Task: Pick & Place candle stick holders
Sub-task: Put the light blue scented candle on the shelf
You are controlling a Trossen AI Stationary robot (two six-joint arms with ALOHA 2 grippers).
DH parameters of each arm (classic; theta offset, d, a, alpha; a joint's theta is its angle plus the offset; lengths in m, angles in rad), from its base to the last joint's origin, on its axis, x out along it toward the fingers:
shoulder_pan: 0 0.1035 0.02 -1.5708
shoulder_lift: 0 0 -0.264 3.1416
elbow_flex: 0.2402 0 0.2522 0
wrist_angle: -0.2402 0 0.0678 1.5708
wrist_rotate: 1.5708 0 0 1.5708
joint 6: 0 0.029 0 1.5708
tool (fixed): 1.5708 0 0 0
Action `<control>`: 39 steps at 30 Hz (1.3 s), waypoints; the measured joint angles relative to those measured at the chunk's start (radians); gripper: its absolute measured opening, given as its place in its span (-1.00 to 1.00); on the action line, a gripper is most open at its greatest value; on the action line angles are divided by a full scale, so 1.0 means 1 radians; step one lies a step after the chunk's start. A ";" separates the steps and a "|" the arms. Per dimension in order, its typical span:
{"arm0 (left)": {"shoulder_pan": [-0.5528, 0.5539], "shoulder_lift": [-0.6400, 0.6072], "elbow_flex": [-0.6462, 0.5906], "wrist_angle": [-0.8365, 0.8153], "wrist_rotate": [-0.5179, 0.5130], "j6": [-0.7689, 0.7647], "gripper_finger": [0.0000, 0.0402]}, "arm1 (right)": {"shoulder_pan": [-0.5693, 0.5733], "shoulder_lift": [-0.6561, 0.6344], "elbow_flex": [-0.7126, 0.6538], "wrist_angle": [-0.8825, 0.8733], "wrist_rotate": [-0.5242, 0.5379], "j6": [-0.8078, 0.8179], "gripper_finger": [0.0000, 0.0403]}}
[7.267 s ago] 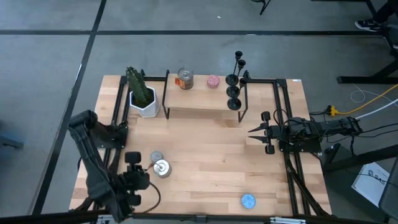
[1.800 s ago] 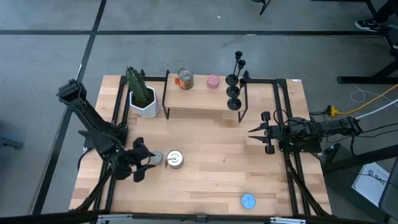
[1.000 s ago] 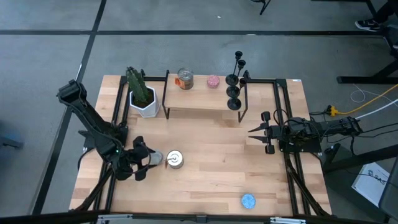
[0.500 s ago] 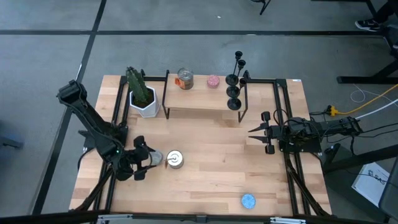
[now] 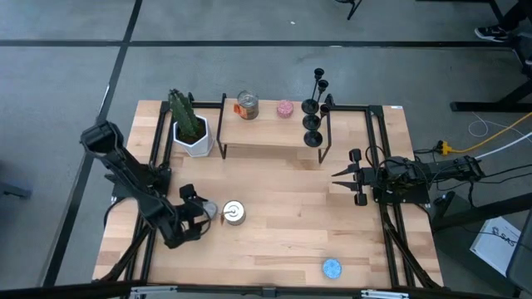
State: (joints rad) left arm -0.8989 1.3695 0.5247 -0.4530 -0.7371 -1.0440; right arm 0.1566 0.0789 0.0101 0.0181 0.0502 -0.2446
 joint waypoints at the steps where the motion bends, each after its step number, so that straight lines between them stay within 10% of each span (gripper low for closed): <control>1: 0.000 0.011 0.000 0.000 0.000 -0.015 0.65 | 0.000 0.000 0.000 0.000 0.000 0.000 -0.50; 39: -0.007 0.063 0.000 0.144 0.071 -0.231 0.42 | 0.000 0.000 0.000 0.000 0.000 0.000 -0.50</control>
State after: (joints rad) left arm -0.9062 1.4323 0.5243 -0.3092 -0.6660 -1.2750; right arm 0.1566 0.0790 0.0101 0.0181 0.0502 -0.2443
